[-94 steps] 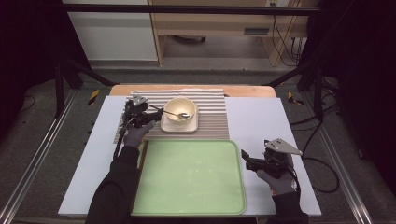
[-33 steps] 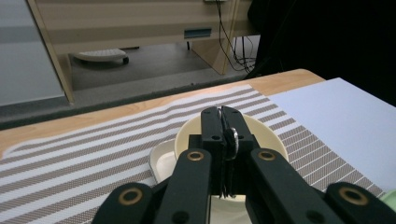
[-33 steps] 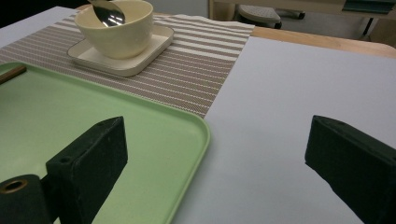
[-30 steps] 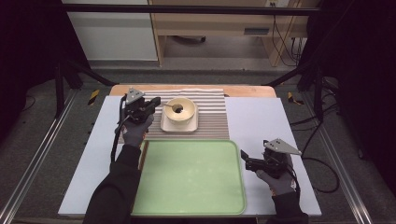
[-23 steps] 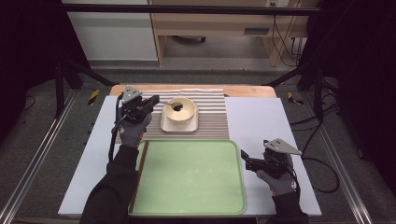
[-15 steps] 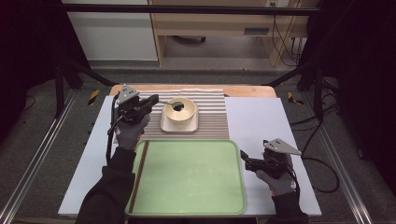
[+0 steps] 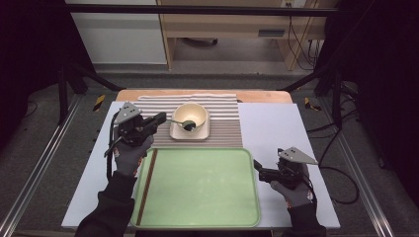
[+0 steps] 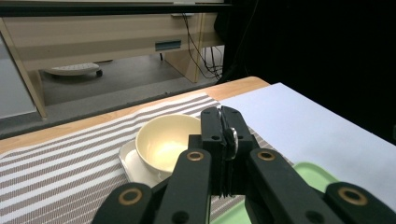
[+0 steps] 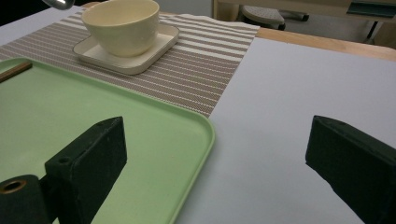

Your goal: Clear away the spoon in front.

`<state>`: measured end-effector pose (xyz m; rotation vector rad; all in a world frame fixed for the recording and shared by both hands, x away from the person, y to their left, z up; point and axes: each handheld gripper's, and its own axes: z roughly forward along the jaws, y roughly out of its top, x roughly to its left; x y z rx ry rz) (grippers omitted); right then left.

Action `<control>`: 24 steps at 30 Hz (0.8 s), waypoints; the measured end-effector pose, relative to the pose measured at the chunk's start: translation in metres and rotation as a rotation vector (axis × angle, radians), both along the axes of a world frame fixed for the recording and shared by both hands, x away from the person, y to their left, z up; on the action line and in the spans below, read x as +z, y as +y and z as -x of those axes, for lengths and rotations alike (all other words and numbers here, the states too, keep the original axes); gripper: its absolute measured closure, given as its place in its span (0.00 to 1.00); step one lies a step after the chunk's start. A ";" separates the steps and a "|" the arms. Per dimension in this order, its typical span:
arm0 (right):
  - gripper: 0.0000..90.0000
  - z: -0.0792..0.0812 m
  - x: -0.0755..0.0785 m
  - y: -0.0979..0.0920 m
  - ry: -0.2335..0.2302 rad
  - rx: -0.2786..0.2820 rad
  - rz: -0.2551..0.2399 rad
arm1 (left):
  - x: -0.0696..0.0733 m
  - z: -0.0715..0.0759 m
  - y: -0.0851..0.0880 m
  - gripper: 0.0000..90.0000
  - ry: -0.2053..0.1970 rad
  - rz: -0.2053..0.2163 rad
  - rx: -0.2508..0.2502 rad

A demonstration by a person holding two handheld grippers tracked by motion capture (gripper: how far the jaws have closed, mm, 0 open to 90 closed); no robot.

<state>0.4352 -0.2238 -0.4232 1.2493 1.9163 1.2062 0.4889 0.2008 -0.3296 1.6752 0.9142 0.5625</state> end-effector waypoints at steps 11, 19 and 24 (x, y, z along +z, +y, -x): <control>0.06 0.001 0.001 0.000 -0.006 0.002 0.000 | -0.014 0.028 0.002 0.98 0.028 -0.018 -0.046; 0.06 0.002 0.003 -0.002 -0.010 0.000 -0.002 | -0.020 0.040 -0.003 0.98 0.041 -0.029 -0.064; 0.06 0.002 0.003 -0.002 -0.013 -0.002 0.002 | -0.026 0.049 -0.007 0.98 0.055 -0.037 -0.083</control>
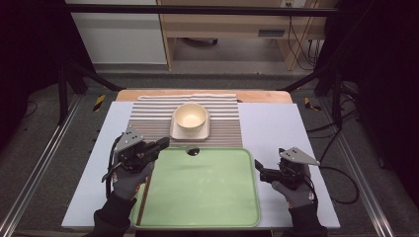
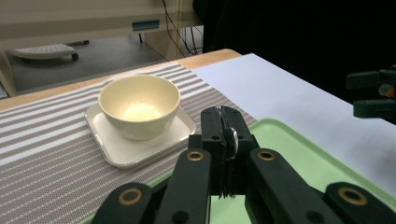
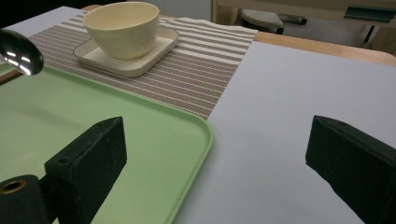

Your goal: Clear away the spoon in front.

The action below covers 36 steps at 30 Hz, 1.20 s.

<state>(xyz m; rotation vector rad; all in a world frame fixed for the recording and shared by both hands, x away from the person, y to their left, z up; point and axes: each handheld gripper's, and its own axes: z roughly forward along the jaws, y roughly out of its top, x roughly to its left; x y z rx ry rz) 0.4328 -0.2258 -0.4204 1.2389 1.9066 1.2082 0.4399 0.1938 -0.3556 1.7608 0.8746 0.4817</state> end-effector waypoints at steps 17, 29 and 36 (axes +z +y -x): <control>0.06 0.001 0.000 0.001 0.001 0.000 -0.001 | -0.017 0.026 -0.019 0.98 0.047 -0.029 -0.067; 0.06 0.001 0.000 0.001 -0.002 -0.001 -0.004 | -0.030 0.048 -0.030 0.98 0.081 -0.043 -0.120; 0.06 0.001 0.000 0.002 0.002 0.001 -0.002 | -0.036 0.049 -0.034 0.98 0.095 -0.052 -0.140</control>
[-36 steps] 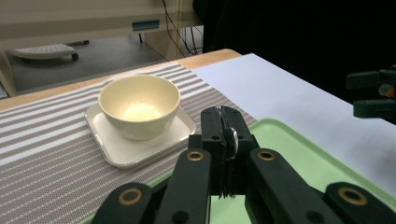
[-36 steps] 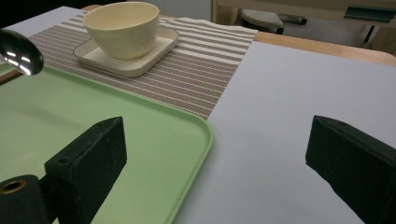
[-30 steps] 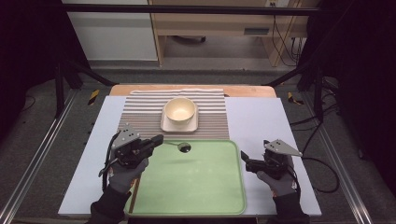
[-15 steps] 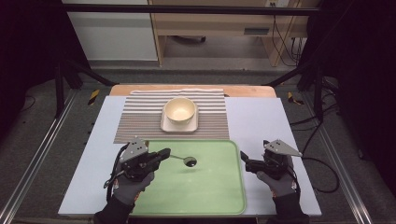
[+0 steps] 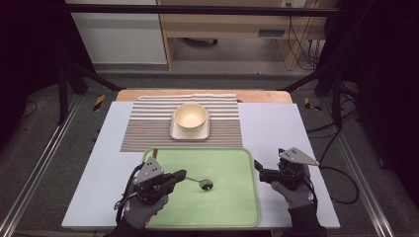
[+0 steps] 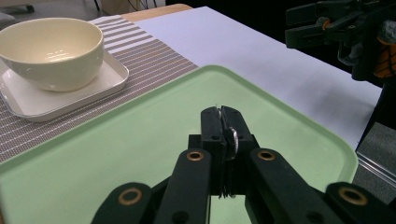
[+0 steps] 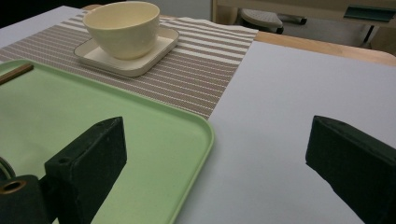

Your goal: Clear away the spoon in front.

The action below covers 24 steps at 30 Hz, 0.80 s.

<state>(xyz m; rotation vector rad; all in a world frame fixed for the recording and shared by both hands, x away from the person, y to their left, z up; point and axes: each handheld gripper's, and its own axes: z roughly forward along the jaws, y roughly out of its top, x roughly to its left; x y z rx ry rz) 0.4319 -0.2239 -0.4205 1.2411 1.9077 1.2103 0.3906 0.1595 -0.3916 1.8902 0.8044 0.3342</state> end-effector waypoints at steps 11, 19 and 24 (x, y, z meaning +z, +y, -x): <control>0.06 0.000 0.000 0.000 0.002 -0.001 0.001 | -0.007 -0.004 -0.002 0.98 0.018 0.005 -0.007; 0.06 0.000 -0.001 0.000 0.003 0.000 0.003 | -0.012 -0.009 0.001 0.95 0.010 0.000 0.022; 0.06 -0.001 -0.001 0.001 0.003 0.000 0.005 | -0.016 -0.013 0.003 0.90 0.009 -0.014 0.046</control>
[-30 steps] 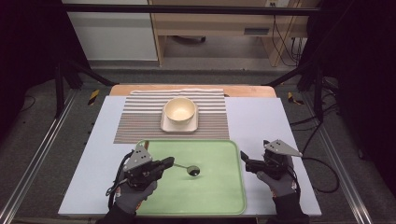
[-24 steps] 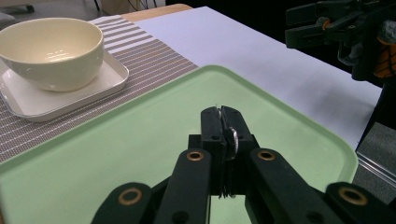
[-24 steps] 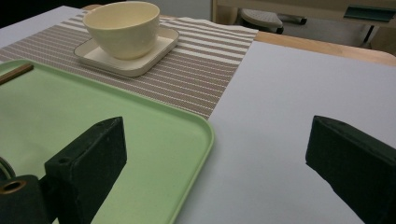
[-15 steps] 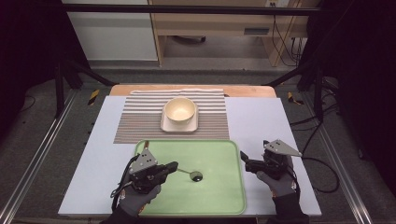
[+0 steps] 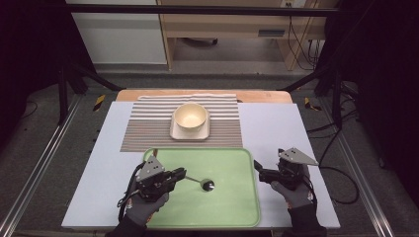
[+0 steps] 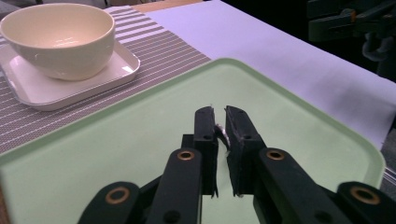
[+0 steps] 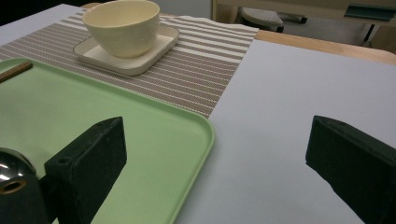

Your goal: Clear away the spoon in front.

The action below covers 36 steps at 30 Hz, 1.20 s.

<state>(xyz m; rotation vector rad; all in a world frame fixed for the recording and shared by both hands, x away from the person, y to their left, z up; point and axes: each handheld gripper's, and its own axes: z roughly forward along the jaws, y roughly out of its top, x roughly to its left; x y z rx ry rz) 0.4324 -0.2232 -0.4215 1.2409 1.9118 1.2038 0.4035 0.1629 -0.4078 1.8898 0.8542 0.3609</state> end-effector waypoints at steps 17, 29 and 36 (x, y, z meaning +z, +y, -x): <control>0.06 0.000 0.000 0.001 0.001 0.000 0.001 | -0.016 -0.015 0.011 0.79 0.009 -0.032 0.059; 0.06 -0.001 -0.001 0.001 0.002 0.002 -0.001 | -0.028 -0.025 0.014 0.69 0.003 -0.052 0.093; 0.06 -0.001 -0.001 0.001 0.004 0.003 0.002 | -0.034 -0.031 0.013 0.63 0.007 -0.072 0.103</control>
